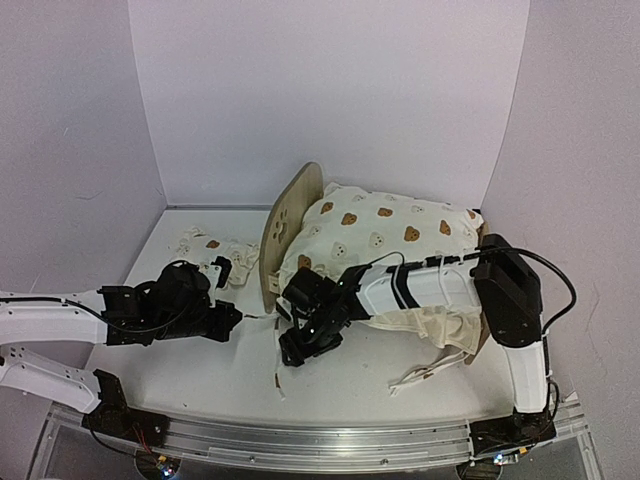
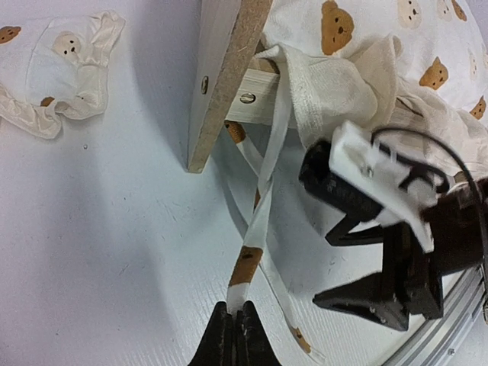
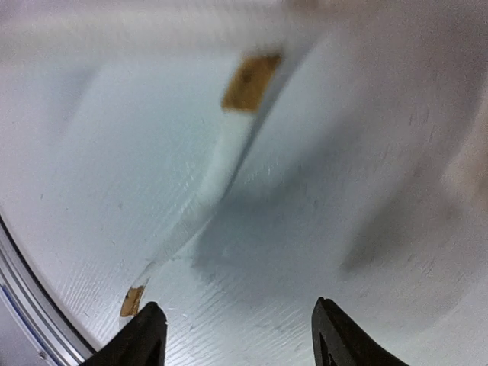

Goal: Set up the pet bed

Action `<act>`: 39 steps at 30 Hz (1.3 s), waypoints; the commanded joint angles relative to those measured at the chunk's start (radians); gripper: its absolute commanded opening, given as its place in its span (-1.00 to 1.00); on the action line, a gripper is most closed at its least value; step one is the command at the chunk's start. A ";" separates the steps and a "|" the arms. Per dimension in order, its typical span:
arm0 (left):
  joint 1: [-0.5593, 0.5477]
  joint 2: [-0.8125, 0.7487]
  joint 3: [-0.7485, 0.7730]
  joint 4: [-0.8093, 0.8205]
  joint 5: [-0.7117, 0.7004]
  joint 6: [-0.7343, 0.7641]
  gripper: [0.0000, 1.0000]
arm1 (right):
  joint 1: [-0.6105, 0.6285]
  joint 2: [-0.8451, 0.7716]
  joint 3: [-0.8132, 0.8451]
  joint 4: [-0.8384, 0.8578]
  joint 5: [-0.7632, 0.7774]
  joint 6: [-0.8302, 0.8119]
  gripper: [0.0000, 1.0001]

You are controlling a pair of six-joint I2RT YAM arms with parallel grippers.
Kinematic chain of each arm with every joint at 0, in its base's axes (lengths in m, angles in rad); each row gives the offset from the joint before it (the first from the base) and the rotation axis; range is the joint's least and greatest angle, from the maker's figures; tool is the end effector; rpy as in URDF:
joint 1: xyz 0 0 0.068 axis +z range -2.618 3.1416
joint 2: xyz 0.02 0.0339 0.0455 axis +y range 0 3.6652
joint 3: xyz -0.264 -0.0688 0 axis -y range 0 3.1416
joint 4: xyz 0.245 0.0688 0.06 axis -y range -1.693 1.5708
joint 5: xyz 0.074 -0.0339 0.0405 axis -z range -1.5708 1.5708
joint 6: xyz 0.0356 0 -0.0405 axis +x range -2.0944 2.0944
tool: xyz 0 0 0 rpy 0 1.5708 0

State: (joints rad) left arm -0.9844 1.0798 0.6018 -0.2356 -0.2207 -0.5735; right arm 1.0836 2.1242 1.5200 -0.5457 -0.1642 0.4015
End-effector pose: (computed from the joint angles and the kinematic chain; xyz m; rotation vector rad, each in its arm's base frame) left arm 0.1298 -0.1813 0.2157 0.3592 2.3008 -0.5632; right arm 0.2004 0.3907 0.1487 -1.0119 2.6996 0.5911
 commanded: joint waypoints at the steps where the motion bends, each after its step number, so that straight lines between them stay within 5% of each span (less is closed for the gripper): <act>1: 0.004 -0.003 0.039 0.040 -0.008 0.007 -1.00 | 0.091 -0.064 -0.074 0.106 0.095 0.256 0.43; 8: 0.006 -0.018 0.029 0.040 0.009 0.021 -1.00 | 0.130 -0.027 -0.098 0.229 0.240 0.317 0.26; 18: 0.006 -0.055 0.006 0.042 0.007 0.011 -1.00 | 0.184 0.095 0.032 0.133 0.422 0.295 -0.17; 31: 0.006 -0.066 -0.006 0.041 -0.002 0.008 -1.00 | 0.213 -0.029 0.018 0.123 0.448 0.259 0.03; 39: 0.006 -0.064 -0.009 0.041 -0.001 0.010 -1.00 | 0.227 0.091 0.112 0.123 0.404 0.256 0.08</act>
State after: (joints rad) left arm -0.9844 1.0286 0.5980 -0.2348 -0.2123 -0.5686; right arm 1.2968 2.1681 1.5463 -0.4408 0.2573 0.6689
